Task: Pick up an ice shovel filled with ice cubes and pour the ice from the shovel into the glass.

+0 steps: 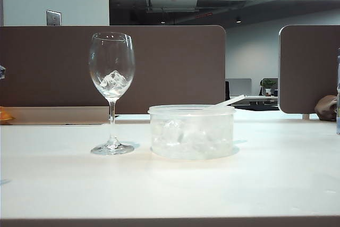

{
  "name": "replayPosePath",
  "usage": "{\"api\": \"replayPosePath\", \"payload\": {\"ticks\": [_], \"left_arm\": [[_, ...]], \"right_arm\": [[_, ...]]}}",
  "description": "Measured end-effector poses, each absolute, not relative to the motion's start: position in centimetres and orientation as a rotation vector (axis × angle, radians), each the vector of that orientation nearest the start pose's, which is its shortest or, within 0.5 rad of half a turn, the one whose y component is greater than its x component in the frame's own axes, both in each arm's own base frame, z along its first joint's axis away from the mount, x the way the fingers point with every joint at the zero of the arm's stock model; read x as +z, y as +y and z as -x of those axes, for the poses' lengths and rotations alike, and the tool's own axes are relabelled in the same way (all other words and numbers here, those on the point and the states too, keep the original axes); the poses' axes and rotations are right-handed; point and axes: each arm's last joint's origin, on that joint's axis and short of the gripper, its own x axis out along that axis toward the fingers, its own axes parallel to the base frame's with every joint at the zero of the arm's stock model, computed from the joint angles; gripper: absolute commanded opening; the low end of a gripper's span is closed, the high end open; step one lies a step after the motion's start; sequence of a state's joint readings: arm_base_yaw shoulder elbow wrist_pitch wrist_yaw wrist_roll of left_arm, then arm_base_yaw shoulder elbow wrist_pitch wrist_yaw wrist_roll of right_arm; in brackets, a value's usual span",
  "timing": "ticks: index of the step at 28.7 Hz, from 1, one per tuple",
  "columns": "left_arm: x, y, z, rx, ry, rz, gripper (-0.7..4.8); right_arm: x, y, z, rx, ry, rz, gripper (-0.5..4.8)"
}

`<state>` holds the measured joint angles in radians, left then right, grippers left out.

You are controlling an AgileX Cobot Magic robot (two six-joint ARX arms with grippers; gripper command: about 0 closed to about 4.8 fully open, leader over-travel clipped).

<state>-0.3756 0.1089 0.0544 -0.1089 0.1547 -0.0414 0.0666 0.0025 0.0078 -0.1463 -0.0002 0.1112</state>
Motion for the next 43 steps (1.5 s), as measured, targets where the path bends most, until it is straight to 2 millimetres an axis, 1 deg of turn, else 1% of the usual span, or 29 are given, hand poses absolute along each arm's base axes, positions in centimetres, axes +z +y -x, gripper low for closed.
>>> {"api": "replayPosePath", "payload": {"ticks": [8,13,22,27,36,38,39,43], "left_arm": [[16.3,-4.1,-9.1,-0.526,0.167,0.023,0.30],[17.4,-3.8,-8.6,-0.527,0.047,0.036,0.30],[17.2,-3.5,-8.8,-0.482,0.056,0.035,0.30],[16.9,-3.0,-8.9,-0.431,0.082,0.035,0.30],[16.2,-0.9,-9.4,-0.200,0.143,0.101,0.30],[15.7,-0.9,-9.4,-0.198,0.156,0.114,0.30],[15.1,-0.9,-9.5,-0.214,0.179,0.120,0.30],[15.0,-0.9,-9.5,-0.228,0.181,0.122,0.30]], "right_arm": [[15.2,0.6,-9.6,0.059,0.138,-0.107,-0.01],[15.3,0.6,-9.6,0.060,0.137,-0.107,-0.01],[15.3,0.6,-9.6,0.060,0.138,-0.107,-0.01],[15.3,0.6,-9.6,0.060,0.138,-0.107,-0.01],[15.2,0.6,-9.6,0.059,0.138,-0.107,-0.01],[15.2,0.6,-9.6,0.059,0.138,-0.107,-0.01],[15.2,0.6,-9.6,0.059,0.138,-0.107,-0.01],[15.2,0.6,-9.6,0.059,0.138,-0.107,-0.01]]}}
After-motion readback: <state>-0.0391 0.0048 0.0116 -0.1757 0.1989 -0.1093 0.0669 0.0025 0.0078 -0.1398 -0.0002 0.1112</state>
